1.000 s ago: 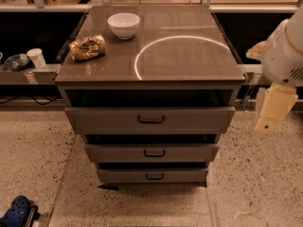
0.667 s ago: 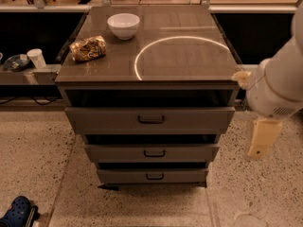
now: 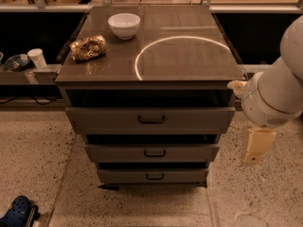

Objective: Open top drawer

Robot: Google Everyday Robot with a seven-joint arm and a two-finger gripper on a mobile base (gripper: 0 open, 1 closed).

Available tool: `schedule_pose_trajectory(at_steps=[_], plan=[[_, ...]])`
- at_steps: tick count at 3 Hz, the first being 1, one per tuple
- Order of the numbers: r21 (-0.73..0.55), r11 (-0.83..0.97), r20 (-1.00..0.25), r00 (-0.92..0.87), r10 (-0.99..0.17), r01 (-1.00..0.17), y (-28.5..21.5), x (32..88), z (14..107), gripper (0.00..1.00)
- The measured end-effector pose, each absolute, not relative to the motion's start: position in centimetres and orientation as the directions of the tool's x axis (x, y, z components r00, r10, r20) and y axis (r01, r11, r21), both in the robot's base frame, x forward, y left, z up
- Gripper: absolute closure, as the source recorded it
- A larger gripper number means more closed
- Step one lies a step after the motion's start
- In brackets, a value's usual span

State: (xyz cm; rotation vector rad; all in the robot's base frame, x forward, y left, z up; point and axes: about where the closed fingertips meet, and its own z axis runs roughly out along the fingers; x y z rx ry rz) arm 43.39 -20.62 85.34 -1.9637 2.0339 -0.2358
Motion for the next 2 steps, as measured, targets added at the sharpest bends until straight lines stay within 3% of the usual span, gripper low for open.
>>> schedule_pose_trajectory(at_steps=[2], plan=[[-0.213,-0.072,-0.125,0.101,-0.987,-0.974,-16.8,47.5,76.3,0.0]])
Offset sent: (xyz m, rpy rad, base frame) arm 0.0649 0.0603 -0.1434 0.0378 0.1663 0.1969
